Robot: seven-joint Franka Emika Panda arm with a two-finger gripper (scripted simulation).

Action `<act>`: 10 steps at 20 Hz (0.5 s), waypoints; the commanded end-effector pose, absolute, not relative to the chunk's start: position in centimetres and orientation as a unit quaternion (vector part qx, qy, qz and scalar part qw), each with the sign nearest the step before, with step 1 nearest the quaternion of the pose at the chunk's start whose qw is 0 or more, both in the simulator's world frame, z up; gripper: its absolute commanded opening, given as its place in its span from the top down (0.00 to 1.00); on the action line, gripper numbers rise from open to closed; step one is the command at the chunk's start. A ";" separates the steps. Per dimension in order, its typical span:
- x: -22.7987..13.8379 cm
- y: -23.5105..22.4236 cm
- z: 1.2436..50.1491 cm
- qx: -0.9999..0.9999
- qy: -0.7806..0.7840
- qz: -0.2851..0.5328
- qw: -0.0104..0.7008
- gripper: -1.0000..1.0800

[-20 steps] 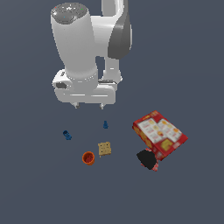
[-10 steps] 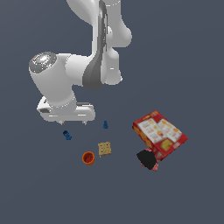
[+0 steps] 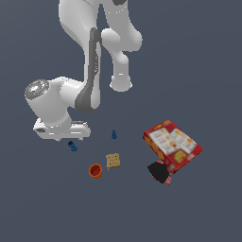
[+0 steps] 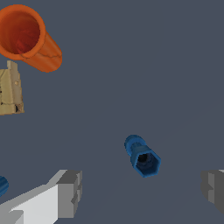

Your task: Pick up a designated object from a clutter of objects.

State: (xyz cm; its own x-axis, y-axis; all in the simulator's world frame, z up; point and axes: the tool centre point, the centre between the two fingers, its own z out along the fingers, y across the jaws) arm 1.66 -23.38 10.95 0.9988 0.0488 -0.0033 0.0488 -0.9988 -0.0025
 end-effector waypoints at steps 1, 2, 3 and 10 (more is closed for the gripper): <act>1.5 -24.2 10.0 -1.000 -0.027 0.000 0.000 0.04; 1.4 -24.4 9.7 -1.000 -0.028 0.000 0.000 0.04; 1.4 -24.6 9.5 -1.000 -0.028 0.000 0.000 0.04; 1.3 -24.7 9.1 -1.000 -0.028 0.001 0.000 0.04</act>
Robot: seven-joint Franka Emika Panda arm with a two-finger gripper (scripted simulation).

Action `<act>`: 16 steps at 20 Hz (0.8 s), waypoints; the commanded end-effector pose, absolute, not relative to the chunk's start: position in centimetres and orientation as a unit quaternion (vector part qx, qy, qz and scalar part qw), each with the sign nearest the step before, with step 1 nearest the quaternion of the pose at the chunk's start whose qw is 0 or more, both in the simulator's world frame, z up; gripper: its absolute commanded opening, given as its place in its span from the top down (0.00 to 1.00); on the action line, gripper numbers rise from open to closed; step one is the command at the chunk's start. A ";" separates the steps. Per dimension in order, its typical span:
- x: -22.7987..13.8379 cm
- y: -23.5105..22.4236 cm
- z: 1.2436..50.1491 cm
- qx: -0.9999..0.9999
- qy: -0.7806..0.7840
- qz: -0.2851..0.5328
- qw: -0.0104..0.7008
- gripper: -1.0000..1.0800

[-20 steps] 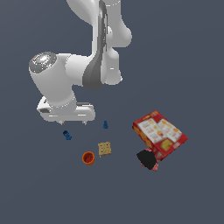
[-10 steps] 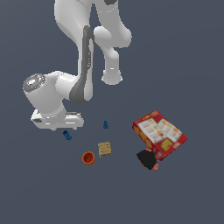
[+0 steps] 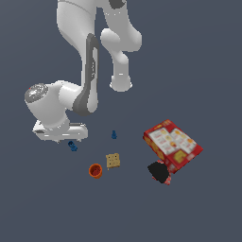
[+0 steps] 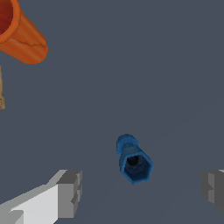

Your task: Pick up a designated object from a clutter of objects.

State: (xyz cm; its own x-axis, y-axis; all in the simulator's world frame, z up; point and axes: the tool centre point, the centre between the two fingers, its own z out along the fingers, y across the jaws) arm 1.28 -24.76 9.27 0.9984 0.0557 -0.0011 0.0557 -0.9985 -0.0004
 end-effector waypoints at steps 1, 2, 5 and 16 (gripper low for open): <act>1.3 -24.8 8.8 -1.000 -0.028 0.001 0.000 0.04; 1.3 -24.8 8.5 -1.000 -0.028 0.001 0.000 0.04; 1.2 -24.8 7.2 -1.000 -0.028 0.000 0.000 0.04; 1.3 -24.9 4.3 -1.000 -0.029 0.000 0.000 1.00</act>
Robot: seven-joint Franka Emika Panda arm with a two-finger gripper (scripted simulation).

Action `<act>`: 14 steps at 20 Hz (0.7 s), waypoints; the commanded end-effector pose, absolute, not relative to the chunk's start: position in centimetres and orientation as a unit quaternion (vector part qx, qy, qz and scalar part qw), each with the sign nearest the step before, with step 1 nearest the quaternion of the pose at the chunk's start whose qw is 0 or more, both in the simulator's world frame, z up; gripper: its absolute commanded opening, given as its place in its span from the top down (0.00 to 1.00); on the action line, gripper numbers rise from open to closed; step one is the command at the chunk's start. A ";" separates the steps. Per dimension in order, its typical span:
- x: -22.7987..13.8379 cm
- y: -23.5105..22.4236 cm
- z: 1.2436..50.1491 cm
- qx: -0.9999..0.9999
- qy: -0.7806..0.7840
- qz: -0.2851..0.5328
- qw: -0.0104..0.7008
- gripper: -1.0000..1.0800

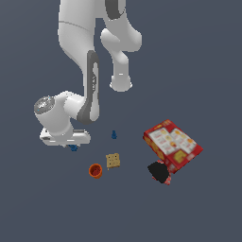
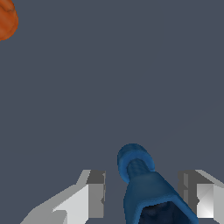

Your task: Pick up a designated object from a clutter of objects.

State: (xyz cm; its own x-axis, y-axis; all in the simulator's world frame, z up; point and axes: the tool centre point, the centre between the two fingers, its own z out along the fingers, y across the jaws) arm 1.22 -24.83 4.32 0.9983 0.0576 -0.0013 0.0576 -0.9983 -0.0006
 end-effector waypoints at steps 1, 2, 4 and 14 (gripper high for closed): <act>1.3 -24.9 4.3 -1.000 -0.029 0.000 0.000 1.00; 1.3 -24.9 4.3 -1.000 -0.029 0.000 0.000 1.00; 1.3 -24.9 4.3 -1.000 -0.029 0.000 0.000 1.00; 1.4 -24.7 4.8 -1.000 -0.029 0.000 0.000 1.00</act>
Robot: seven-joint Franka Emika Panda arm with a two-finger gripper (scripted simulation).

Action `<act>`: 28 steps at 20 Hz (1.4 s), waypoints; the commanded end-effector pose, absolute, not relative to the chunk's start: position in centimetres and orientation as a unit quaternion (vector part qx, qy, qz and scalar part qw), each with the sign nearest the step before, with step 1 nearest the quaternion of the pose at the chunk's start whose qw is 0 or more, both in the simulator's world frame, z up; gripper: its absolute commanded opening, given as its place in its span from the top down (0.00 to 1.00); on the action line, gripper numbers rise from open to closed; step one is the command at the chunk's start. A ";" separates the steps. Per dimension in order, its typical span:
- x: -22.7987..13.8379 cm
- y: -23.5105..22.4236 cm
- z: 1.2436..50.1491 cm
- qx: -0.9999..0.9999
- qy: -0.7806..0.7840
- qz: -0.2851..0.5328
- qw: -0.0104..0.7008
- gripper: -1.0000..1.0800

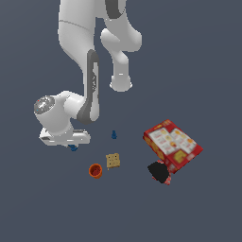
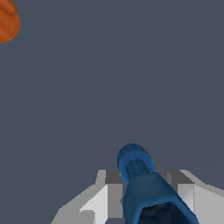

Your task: Pick up a designated object from a clutter of objects.

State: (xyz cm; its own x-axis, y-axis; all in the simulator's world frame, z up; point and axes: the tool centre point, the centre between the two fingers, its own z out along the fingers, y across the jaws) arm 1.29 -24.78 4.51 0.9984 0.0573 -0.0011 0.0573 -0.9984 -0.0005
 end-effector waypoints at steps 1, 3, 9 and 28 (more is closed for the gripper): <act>1.5 -24.6 5.1 -1.000 -0.029 0.000 0.000 1.00; 1.6 -24.4 5.9 -1.000 -0.029 0.000 0.000 1.00; 2.5 -23.3 9.8 -1.000 -0.029 0.000 0.000 1.00; 7.1 -17.9 30.0 -1.000 -0.028 0.000 -0.001 1.00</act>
